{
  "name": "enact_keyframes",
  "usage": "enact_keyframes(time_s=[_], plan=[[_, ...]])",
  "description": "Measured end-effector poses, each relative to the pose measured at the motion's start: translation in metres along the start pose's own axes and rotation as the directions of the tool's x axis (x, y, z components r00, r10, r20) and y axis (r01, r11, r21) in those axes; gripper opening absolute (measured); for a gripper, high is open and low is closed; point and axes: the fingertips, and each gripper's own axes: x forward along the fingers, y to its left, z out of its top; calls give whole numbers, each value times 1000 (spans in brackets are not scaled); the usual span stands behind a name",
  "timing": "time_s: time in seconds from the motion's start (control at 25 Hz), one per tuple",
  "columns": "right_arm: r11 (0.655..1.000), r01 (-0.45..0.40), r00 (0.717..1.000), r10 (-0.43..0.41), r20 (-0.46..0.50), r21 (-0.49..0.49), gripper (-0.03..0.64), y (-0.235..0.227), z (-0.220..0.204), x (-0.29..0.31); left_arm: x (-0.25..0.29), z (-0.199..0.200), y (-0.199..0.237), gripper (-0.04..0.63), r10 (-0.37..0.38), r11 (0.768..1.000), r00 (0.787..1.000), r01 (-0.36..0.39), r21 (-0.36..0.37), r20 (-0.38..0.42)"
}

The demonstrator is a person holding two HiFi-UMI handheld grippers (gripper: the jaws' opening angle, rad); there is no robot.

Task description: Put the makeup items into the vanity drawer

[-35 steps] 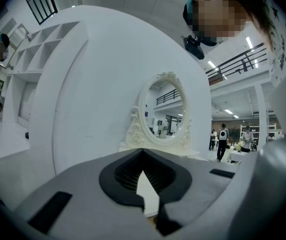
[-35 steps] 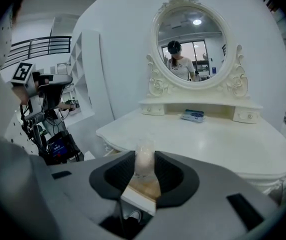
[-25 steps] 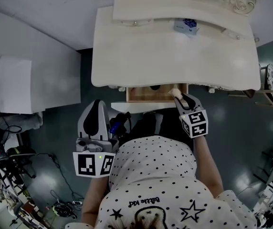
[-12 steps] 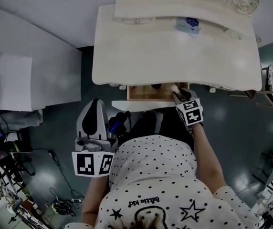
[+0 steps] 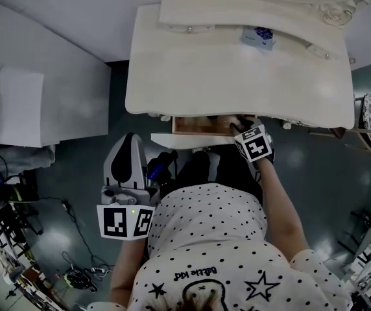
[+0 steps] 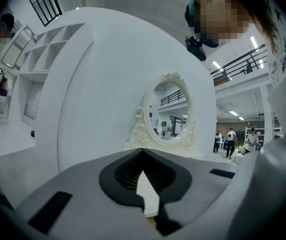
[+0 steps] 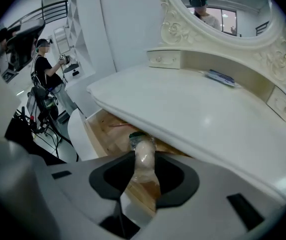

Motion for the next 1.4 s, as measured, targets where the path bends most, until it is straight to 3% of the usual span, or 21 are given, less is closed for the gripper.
enact_keyframes(time_s=[0.56, 0.88, 1.24, 1.4], plan=[[997, -28, 994, 20, -109, -74, 132, 4, -5, 21, 1, 0, 7, 9, 27, 1000, 1000, -27, -5, 0], [993, -40, 994, 28, -107, -115, 132, 11, -8, 23, 2, 0, 9, 9, 29, 1000, 1000, -29, -7, 0], [995, -28, 993, 17, -116, -93, 133, 9, -15, 23, 0, -1, 11, 9, 31, 999, 999, -31, -8, 3], [990, -20, 989, -1, -146, -141, 133, 5, -12, 30, -2, -2, 11, 9, 32, 999, 999, -32, -7, 3]])
